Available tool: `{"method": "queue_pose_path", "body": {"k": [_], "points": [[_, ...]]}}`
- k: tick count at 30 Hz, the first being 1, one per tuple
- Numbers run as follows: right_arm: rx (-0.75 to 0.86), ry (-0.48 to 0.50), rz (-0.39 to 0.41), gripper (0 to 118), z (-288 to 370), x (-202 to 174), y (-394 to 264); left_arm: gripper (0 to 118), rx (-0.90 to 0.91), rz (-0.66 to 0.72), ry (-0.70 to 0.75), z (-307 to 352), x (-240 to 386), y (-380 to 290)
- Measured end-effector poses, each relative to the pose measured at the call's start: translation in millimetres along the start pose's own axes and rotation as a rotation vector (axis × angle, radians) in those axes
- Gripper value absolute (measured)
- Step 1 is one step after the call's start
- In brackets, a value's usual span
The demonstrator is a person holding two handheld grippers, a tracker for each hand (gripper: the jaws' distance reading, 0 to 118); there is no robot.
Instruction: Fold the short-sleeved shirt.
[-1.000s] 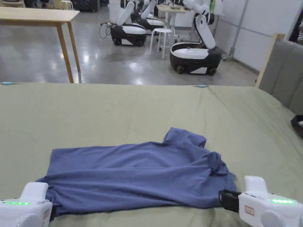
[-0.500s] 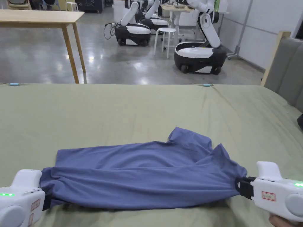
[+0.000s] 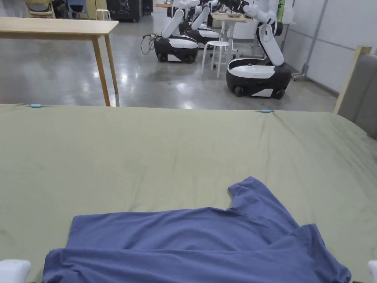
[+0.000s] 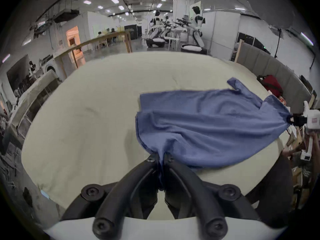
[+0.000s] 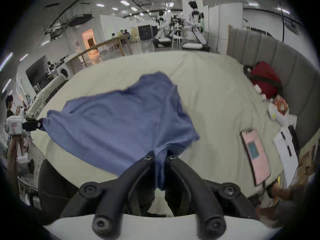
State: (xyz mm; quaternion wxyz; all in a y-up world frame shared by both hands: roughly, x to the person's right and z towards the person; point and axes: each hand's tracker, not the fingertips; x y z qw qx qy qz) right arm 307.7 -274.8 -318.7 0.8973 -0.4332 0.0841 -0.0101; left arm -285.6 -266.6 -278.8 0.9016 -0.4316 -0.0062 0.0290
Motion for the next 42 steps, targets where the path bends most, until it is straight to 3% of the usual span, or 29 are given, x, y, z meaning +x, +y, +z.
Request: {"method": "queue_pose_path", "body": {"k": [3, 4, 5, 6, 7, 10, 15, 18, 19, 20, 21, 22, 23, 29, 30, 31, 33, 34, 35, 36, 40, 42], "points": [[-0.009, -0.032, -0.025, 11, -12.9, 2.4, -16.2, 3, 0.001, 0.016, -0.017, -3.7, -3.9, -10.9], [0.013, -0.003, -0.040, 24, -14.1, 5.8, -19.6, 11, 0.012, 0.014, -0.017, -0.3, -4.2, -11.3], [0.031, 0.041, -0.059, 72, -11.3, 8.3, -20.6, 47, 0.028, 0.012, 0.004, 1.8, -3.6, -11.4], [0.026, 0.028, -0.077, 108, -6.8, 8.1, -18.5, 92, 0.047, 0.007, 0.041, 6.0, -3.7, -10.0], [0.040, 0.022, -0.077, 118, -1.3, 6.2, -16.4, 118, 0.064, -0.005, 0.067, 8.6, -3.7, -9.0], [0.251, -0.004, -0.086, 118, 31.2, -7.0, 3.1, 117, 0.206, -0.031, 0.062, 29.2, 9.7, -0.6], [0.484, -0.041, -0.013, 118, 46.3, -52.8, 43.5, 117, 0.437, -0.049, 0.068, 38.7, 41.5, 25.1], [0.503, -0.076, 0.007, 114, 32.7, -77.6, 59.7, 115, 0.429, -0.038, 0.065, 23.0, 44.1, 42.2], [0.502, -0.070, 0.010, 96, 28.0, -82.5, 63.7, 110, 0.400, -0.029, 0.062, 15.3, 42.7, 49.4], [0.490, -0.075, 0.017, 39, 18.8, -87.1, 68.0, 89, 0.373, -0.034, 0.063, 8.1, 41.1, 55.3], [0.478, -0.090, 0.022, 3, 12.3, -91.4, 70.7, 58, 0.365, -0.040, 0.062, -0.2, 38.5, 60.5], [0.475, -0.041, 0.034, 2, 9.7, -92.3, 71.6, 21, 0.340, -0.047, 0.076, -10.8, 34.9, 65.9], [0.462, 0.014, 0.033, 2, 6.3, -93.9, 73.6, 1, 0.295, -0.053, 0.095, -22.1, 30.2, 71.6], [0.435, 0.000, 0.026, 2, -10.4, -97.1, 74.2, 1, 0.111, -0.046, 0.145, -87.6, -12.9, 111.1], [0.425, -0.003, 0.027, 2, -13.3, -95.3, 76.0, 6, 0.112, -0.041, 0.151, -98.5, -18.3, 117.0], [0.412, -0.005, 0.029, 2, -16.3, -93.1, 78.0, 20, 0.117, -0.035, 0.159, -107.6, -22.7, 121.4], [0.384, -0.021, 0.033, 2, -24.4, -84.7, 82.5, 105, 0.062, -0.046, 0.193, -128.8, -22.0, 133.7], [0.358, -0.027, 0.038, 2, -29.0, -80.5, 85.4, 118, 0.014, -0.053, 0.200, -142.0, -24.5, 138.5], [0.330, -0.041, 0.041, 2, -35.1, -75.3, 88.6, 114, 0.104, -0.086, 0.163, -145.2, -23.6, 141.8], [0.316, -0.058, 0.042, 2, -41.5, -68.2, 90.3, 115, 0.038, -0.091, 0.229, -149.7, -16.1, 147.1], [0.233, -0.125, 0.026, 2, -65.2, -39.0, 111.2, 113, 0.001, -0.111, 0.243, -156.8, 12.2, 159.3], [0.168, -0.154, 0.019, 3, -80.9, -25.7, 130.4, 95, -0.032, -0.147, 0.258, -181.1, 2.5, 158.3]]}}
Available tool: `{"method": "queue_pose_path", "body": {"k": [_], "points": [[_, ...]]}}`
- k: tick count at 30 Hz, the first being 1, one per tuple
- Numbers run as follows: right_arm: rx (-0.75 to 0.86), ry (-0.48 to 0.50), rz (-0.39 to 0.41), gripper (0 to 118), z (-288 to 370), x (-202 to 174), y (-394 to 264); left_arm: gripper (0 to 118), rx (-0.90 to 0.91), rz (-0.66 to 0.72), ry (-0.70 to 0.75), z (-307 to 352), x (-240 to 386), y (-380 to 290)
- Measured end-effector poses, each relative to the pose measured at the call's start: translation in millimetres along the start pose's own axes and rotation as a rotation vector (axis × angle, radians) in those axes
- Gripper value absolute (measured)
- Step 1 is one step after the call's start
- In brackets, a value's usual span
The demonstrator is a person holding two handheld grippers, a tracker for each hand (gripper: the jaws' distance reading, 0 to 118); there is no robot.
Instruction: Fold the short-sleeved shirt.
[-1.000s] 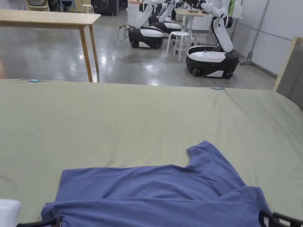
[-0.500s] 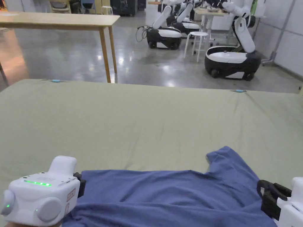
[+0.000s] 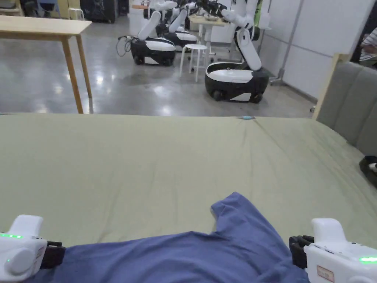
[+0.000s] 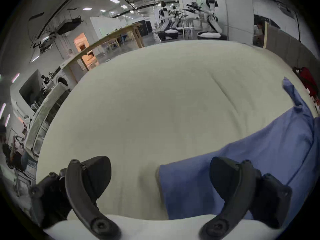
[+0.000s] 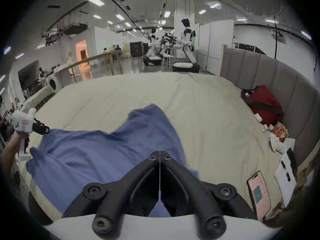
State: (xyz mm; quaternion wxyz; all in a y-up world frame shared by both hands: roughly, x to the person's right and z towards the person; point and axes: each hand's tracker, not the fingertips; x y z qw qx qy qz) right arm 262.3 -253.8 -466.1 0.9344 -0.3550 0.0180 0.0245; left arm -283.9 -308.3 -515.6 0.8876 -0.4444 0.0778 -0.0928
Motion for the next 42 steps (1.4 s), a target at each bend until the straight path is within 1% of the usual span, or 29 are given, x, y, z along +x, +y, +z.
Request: {"method": "queue_pose_path", "body": {"k": [1, 2, 3, 4, 5, 6, 7, 8, 9, 11, 13, 14, 15, 16, 17, 18, 19, 20, 21, 22, 24, 26, 27, 29, 33, 35, 38, 40, 42], "points": [[-0.050, 0.007, -0.001, 5, -14.2, 5.4, 9.5, 76, -0.025, -0.023, -0.016, -1.5, 3.0, -1.4], [-0.072, 0.023, -0.008, 13, -27.8, 10.8, 16.5, 53, -0.044, -0.030, -0.061, -1.7, 5.0, -3.3], [-0.081, 0.022, -0.005, 27, -41.9, 14.1, 24.2, 37, -0.043, -0.002, -0.133, -10.5, 1.5, -3.4], [-0.094, 0.013, 0.002, 42, -55.4, 15.3, 31.0, 26, -0.028, 0.028, -0.160, -5.3, 2.5, -3.7], [-0.119, 0.019, 0.006, 52, -71.1, 16.9, 37.1, 19, -0.019, 0.010, -0.135, 0.7, 5.6, -3.8], [-0.157, 0.044, 0.003, 52, -86.9, 18.5, 41.4, 19, -0.008, -0.013, -0.137, 6.5, 9.9, -3.1], [-0.221, 0.084, -0.004, 86, -107.2, 20.5, 45.2, 5, 0.001, -0.033, -0.134, 7.3, 11.7, -1.1], [-0.257, 0.086, -0.008, 118, -125.4, 21.3, 47.4, 5, 0.018, -0.050, -0.128, 13.4, 13.5, 0.1], [-0.238, 0.041, 0.001, 118, -137.4, 20.5, 50.2, 5, 0.033, -0.052, -0.137, 19.1, 13.1, 0.9], [-0.292, -0.032, 0.046, 118, -159.6, 19.1, 51.6, 5, 0.056, -0.043, -0.145, 27.6, 14.2, 3.4], [-0.315, -0.046, 0.060, 118, -172.3, 16.2, 50.6, 5, 0.067, -0.047, -0.142, 33.9, 12.6, 6.3], [-0.333, -0.041, 0.074, 112, -175.2, 14.2, 48.9, 5, 0.073, -0.045, -0.147, 35.8, 10.7, 7.3], [-0.382, -0.025, 0.071, 98, -177.5, 12.1, 46.7, 5, 0.080, -0.044, -0.143, 39.9, 13.2, 6.9], [-0.383, 0.018, 0.035, 84, -175.1, 10.7, 45.2, 5, 0.082, -0.042, -0.146, 41.3, 12.3, 7.4], [-0.338, -0.022, 0.036, 77, -166.9, 8.6, 45.4, 5, 0.085, -0.035, -0.150, 41.8, 11.4, 7.4], [-0.323, 0.000, 0.037, 59, -160.3, 7.3, 44.3, 5, 0.089, -0.028, -0.156, 41.9, 10.7, 7.2], [-0.316, 0.020, 0.036, 36, -155.9, 5.1, 43.6, 5, 0.088, -0.020, -0.164, 40.2, 9.6, 7.2], [-0.304, 0.016, 0.068, 9, -151.1, 1.0, 42.6, 5, 0.085, -0.010, -0.172, 39.0, 9.1, 7.2], [-0.291, 0.007, 0.108, 4, -147.8, -2.7, 41.7, 5, 0.082, -0.005, -0.174, 38.1, 9.0, 7.2], [-0.288, 0.000, 0.126, 4, -143.1, -6.8, 42.0, 5, 0.079, 0.002, -0.175, 37.8, 9.0, 7.1], [-0.287, 0.028, 0.127, 3, -133.6, -9.4, 42.7, 5, 0.091, 0.016, -0.170, 41.0, 7.9, 3.4], [-0.212, 0.007, 0.138, 3, -114.8, -8.4, 49.0, 5, 0.122, 0.038, -0.162, 55.4, 3.6, -1.4], [-0.179, 0.029, 0.125, 3, -101.5, -5.6, 52.0, 5, 0.157, 0.052, -0.158, 66.5, 1.4, -4.7], [-0.098, 0.060, 0.110, 3, -65.2, -0.1, 55.6, 5, 0.235, 0.083, -0.181, 94.8, -7.8, -12.9], [0.063, 0.096, 0.146, 3, 21.9, 9.9, 40.9, 5, 0.341, 0.140, -0.215, 156.6, -23.2, -39.1], [0.115, 0.127, 0.122, 3, 62.1, 17.0, 17.3, 5, 0.346, 0.159, -0.243, 179.0, -30.8, -61.0], [0.129, 0.106, 0.132, 3, 101.1, 22.2, -29.4, 5, 0.337, 0.160, -0.249, 200.1, -33.2, -103.2], [0.111, 0.079, 0.145, 3, 111.0, 25.1, -64.5, 5, 0.298, 0.152, -0.255, 199.3, -35.1, -133.5], [0.046, 0.074, 0.125, 3, 105.8, 29.4, -99.1, 5, 0.205, 0.156, -0.271, 187.0, -35.9, -162.5]]}}
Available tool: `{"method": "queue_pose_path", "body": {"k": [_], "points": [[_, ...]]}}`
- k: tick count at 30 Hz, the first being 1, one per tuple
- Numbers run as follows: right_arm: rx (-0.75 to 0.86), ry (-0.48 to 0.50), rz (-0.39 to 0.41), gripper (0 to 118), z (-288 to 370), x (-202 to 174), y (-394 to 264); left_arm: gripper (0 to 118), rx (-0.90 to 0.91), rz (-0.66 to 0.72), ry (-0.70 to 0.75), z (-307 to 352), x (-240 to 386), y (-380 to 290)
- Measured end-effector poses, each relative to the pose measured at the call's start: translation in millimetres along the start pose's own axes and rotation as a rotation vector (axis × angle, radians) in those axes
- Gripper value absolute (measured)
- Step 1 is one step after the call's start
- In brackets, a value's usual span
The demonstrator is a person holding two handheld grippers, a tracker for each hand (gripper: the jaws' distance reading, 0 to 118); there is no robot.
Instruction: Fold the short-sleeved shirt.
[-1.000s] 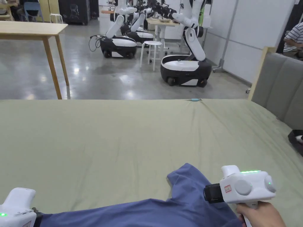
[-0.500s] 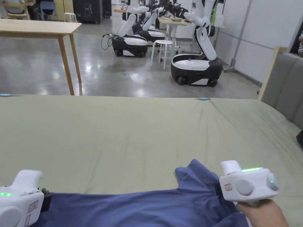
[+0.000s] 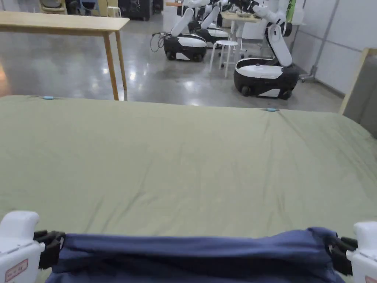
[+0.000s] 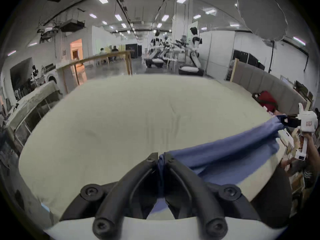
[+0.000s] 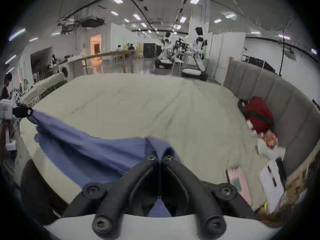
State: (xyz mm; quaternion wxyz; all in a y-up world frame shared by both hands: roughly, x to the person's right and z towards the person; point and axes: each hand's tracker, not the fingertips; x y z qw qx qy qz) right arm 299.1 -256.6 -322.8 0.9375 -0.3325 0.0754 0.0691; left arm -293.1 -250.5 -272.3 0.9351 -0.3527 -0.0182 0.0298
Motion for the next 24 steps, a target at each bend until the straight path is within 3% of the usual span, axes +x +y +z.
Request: {"method": "queue_pose_path", "body": {"k": [3, 6, 7, 9, 10, 11, 16, 19, 20, 22, 23, 24], "points": [[-0.108, -0.007, -0.094, 3, -16.0, -0.4, -41.8, 5, -0.078, 0.022, 0.011, -9.6, -5.7, -34.0], [-0.090, -0.014, -0.111, 4, -20.7, -5.9, -50.6, 7, -0.073, 0.023, 0.018, -10.1, 3.3, -42.8], [-0.064, -0.028, -0.122, 15, -16.2, -7.0, -46.1, 18, -0.058, 0.023, 0.031, -7.1, 7.9, -42.0], [-0.016, -0.063, -0.142, 82, -2.8, -14.0, -31.5, 99, 0.001, 0.018, 0.075, 5.2, 19.4, -33.0], [0.021, -0.071, -0.140, 103, 6.4, -19.8, -23.2, 118, 0.024, 0.022, 0.073, 11.2, 26.8, -28.6], [0.091, -0.058, -0.144, 113, 17.7, -28.0, -13.9, 116, 0.106, 0.043, 0.073, 21.4, 35.3, -24.3], [0.382, 0.012, -0.191, 113, 55.5, -83.3, 27.6, 117, 0.426, 0.034, 0.039, 33.3, 77.2, 3.2], [0.518, 0.026, -0.203, 110, 58.8, -106.6, 28.0, 115, 0.515, -0.060, 0.148, 30.6, 95.2, 5.5], [0.494, 0.024, -0.192, 94, 56.4, -112.3, 25.7, 107, 0.532, -0.095, 0.173, 36.4, 105.8, 6.6], [0.504, 0.023, -0.163, 37, 54.5, -121.2, 22.1, 73, 0.519, -0.100, 0.170, 39.4, 113.7, 6.4], [0.500, -0.013, -0.132, 24, 53.1, -126.5, 21.5, 63, 0.507, -0.111, 0.162, 38.4, 114.4, 6.4], [0.491, -0.039, -0.112, 24, 50.6, -130.5, 21.3, 63, 0.471, -0.132, 0.165, 35.5, 115.6, 6.4]]}}
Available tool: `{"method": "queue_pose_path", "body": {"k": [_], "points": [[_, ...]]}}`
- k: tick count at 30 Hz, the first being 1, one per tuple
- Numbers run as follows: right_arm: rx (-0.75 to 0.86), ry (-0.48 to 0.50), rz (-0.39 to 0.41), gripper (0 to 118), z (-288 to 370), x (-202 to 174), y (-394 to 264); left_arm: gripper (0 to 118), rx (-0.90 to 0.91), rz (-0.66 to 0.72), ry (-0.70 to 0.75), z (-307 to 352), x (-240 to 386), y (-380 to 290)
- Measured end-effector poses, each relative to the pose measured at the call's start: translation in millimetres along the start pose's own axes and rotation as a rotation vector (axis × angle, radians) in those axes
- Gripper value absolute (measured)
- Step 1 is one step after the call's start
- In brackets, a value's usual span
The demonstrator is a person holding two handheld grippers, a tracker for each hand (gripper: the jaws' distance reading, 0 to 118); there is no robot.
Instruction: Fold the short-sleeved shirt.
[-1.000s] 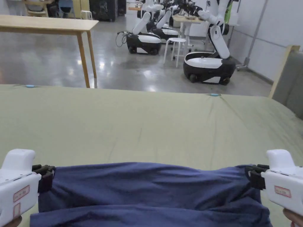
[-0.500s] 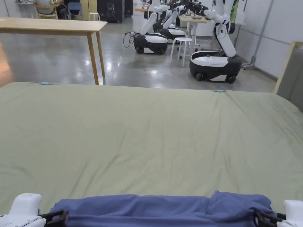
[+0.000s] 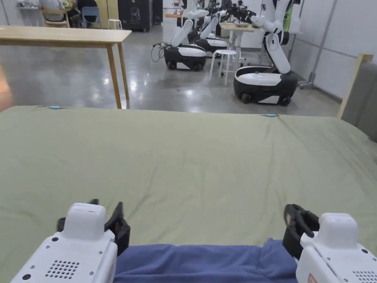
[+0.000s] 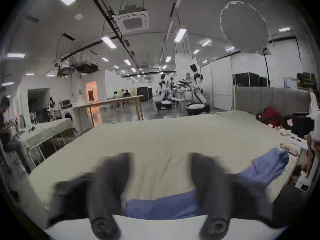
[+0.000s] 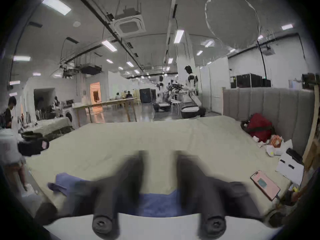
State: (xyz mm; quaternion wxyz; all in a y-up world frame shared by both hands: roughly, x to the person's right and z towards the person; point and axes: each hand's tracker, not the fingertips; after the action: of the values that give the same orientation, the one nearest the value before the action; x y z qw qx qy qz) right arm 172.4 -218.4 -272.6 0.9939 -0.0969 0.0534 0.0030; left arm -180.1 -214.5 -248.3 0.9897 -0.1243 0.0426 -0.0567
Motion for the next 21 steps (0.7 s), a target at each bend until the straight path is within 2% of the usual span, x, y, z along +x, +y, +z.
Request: {"method": "queue_pose_path", "body": {"k": [1, 2, 3, 6, 9, 10, 11, 13, 14, 15, 16, 19, 21], "points": [[0.005, 0.021, -0.011, 5, 1.4, -0.6, -2.1, 24, -0.033, -0.038, 0.013, -0.2, 0.5, 1.8], [-0.020, 0.073, -0.019, 5, 0.7, -0.3, -1.6, 1, -0.015, -0.026, 0.018, 2.2, -2.4, -1.7], [-0.034, 0.085, -0.020, 5, 0.8, -1.1, -1.9, 1, -0.035, -0.004, -0.002, 3.6, -8.9, -3.5], [-0.032, 0.063, 0.041, 5, 5.2, -7.8, -3.5, 1, -0.110, 0.139, -0.035, 3.9, -47.8, -15.3], [-0.057, 0.074, 0.047, 5, 8.6, -12.8, -9.0, 1, -0.226, 0.250, -0.064, -4.9, -99.3, -40.0], [-0.072, 0.086, 0.045, 5, 9.4, -14.9, -12.4, 6, -0.274, 0.307, -0.088, -7.8, -117.9, -50.3], [-0.095, 0.101, 0.037, 5, 9.7, -17.7, -15.5, 26, -0.307, 0.384, -0.104, -9.3, -136.0, -62.1], [-0.113, 0.106, 0.012, 5, 11.2, -24.6, -22.8, 101, -0.373, 0.496, -0.156, -15.3, -166.6, -84.4], [-0.125, 0.114, -0.004, 5, 11.4, -28.2, -26.4, 118, -0.418, 0.561, -0.184, -18.7, -179.1, -97.0], [-0.136, 0.116, -0.013, 5, 11.3, -31.9, -29.1, 118, -0.347, 0.630, -0.203, -22.0, -192.5, -102.7], [-0.145, 0.115, -0.023, 5, 11.3, -35.9, -31.9, 118, -0.454, 0.734, -0.288, -26.9, -203.7, -116.1], [-0.165, 0.126, -0.064, 5, 10.5, -45.2, -36.9, 118, -0.599, 1.093, -0.502, -55.9, -224.7, -157.1], [-0.172, 0.133, -0.082, 5, 11.2, -50.6, -38.1, 118, -0.588, 1.280, -0.612, -75.1, -223.8, -185.0]]}}
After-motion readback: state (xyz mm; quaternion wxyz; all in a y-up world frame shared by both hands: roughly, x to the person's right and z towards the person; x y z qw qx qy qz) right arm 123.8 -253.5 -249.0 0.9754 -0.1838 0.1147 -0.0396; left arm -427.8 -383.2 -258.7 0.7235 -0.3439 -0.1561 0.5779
